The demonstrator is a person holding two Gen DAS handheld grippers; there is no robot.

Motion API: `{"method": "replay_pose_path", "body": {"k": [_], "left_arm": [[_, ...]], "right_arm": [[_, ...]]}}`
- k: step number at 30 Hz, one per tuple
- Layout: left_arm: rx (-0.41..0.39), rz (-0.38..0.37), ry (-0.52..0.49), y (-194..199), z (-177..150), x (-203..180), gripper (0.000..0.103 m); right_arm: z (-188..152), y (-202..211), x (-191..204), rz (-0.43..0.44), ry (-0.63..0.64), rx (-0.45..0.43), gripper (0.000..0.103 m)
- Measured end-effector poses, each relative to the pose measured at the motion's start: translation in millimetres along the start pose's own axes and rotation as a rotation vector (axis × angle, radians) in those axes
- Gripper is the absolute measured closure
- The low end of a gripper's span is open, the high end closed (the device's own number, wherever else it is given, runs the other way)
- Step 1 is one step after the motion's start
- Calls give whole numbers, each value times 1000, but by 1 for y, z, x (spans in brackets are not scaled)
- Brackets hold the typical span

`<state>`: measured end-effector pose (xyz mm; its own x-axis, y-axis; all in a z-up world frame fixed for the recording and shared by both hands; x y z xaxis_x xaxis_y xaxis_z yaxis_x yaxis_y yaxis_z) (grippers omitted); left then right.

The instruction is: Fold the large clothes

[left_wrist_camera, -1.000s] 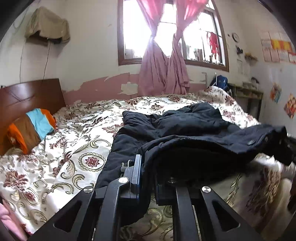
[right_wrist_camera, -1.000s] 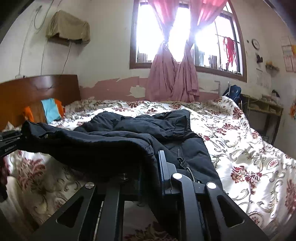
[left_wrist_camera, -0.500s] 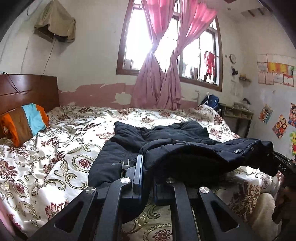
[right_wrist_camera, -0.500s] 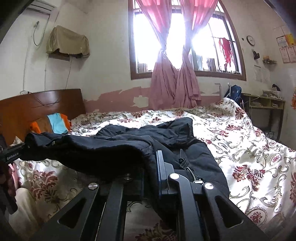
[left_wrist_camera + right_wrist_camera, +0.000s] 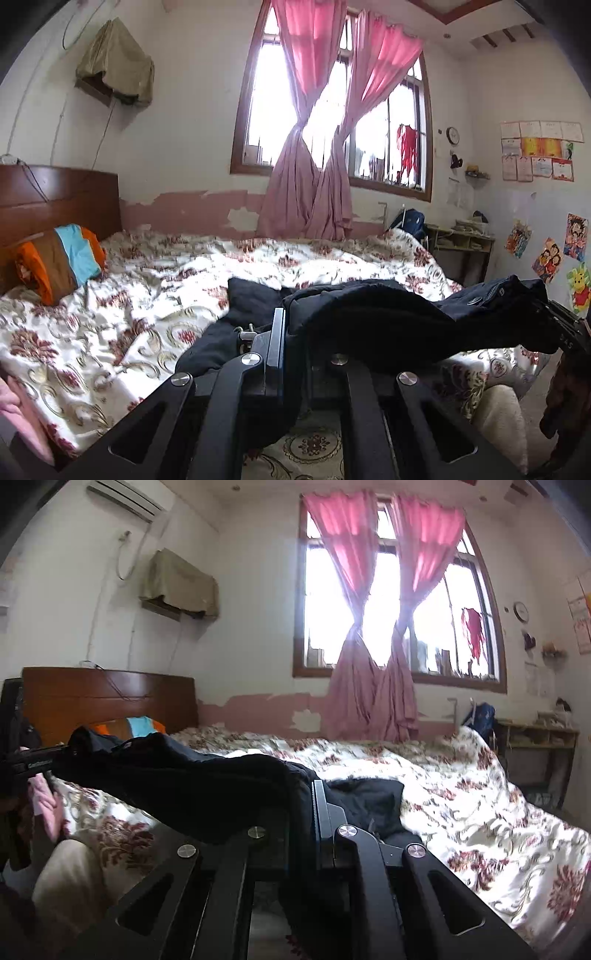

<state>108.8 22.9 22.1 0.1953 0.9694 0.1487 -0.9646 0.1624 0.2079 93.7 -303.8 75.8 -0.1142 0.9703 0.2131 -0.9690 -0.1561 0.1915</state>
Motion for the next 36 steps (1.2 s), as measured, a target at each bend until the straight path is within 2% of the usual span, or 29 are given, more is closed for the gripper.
{"method": "replay_pose_path", "body": {"k": [4, 8, 12, 16, 22, 25, 29, 36], "left_arm": [[-49, 15, -30, 4, 24, 2, 95], [-65, 10, -54, -24, 45, 6, 95], [-63, 20, -92, -73, 68, 13, 95], [-5, 21, -80, -133, 75, 20, 95], [13, 97, -149, -212, 91, 28, 95], [50, 106, -151, -257, 96, 34, 95], [144, 92, -160, -316, 90, 38, 95], [229, 128, -209, -386, 77, 38, 95]], "right_arm": [[22, -4, 6, 3, 21, -39, 95], [39, -38, 3, -27, 53, -55, 95], [52, -89, -2, -61, 91, -38, 95], [59, -147, -18, -59, 44, 27, 95], [70, -213, -22, -106, 89, 41, 95], [72, -256, -31, -121, 77, 86, 95], [64, -302, -47, -122, 54, 187, 95], [45, -382, -69, -171, 75, 323, 95]]}}
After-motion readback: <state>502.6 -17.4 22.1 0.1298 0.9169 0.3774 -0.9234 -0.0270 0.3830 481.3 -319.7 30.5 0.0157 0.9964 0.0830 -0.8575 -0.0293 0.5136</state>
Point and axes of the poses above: each gripper's, at about its wrist camera, not at the fingertips, and y roughly against the way its jaws point, x to its left, z to its top, the point moved 8 cm from there along -y, roughly the way its jaws point, and after that the axes turned 13 degrees about -y, right-handed, at the moved point
